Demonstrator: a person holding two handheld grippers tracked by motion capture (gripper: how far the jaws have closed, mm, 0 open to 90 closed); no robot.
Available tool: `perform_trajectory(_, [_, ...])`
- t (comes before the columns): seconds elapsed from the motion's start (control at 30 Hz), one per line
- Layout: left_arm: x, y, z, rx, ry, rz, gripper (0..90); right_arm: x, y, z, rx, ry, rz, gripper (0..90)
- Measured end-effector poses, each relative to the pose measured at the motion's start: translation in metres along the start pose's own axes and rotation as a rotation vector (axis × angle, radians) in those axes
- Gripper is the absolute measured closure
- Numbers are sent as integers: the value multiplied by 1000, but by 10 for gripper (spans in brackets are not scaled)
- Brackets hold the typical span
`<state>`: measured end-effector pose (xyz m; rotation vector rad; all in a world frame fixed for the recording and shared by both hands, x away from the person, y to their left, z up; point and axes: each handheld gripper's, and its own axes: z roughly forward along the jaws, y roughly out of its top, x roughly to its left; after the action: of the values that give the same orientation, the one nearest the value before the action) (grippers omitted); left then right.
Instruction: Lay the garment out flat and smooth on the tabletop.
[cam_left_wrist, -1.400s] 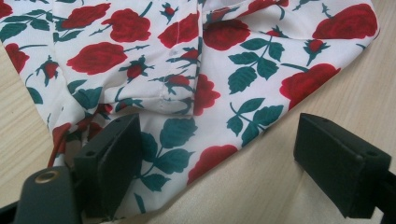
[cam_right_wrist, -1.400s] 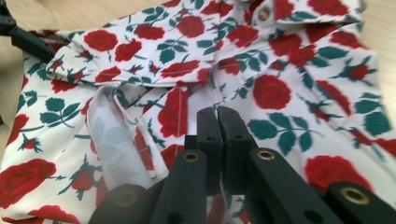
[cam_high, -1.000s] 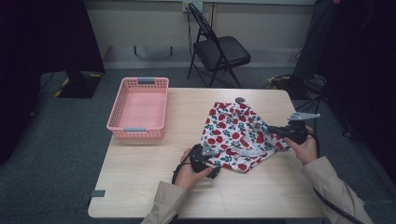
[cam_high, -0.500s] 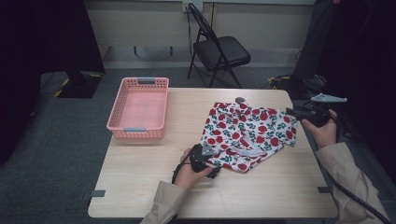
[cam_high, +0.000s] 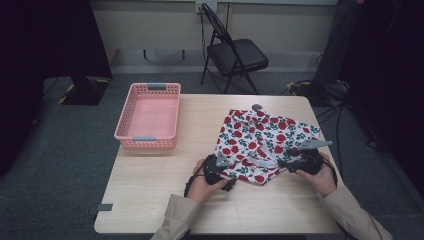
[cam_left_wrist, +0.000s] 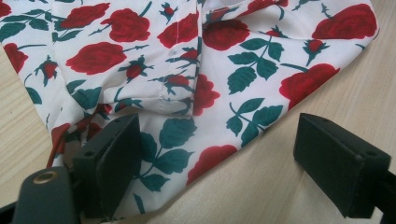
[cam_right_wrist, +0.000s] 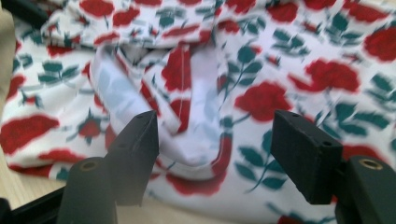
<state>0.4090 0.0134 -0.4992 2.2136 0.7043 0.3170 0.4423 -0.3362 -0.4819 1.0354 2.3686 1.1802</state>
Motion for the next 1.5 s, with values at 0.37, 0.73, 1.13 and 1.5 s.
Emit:
perform_trajectory(0.37, [0,0,0,0,1,0,149,4,-17,3,45,-46,-30,306])
perform_trajectory(0.73, [0,0,0,0,3,0,149,5,-18,2,47,-51,-26,304])
perform_trajectory(1.13, [2,7,-14,-19,4,-46,166,4,-18,2,47,-46,-27,302])
perform_trajectory(1.5, [13,29,9,-34,45,-1,524,4,-18,2,48,-42,-28,301])
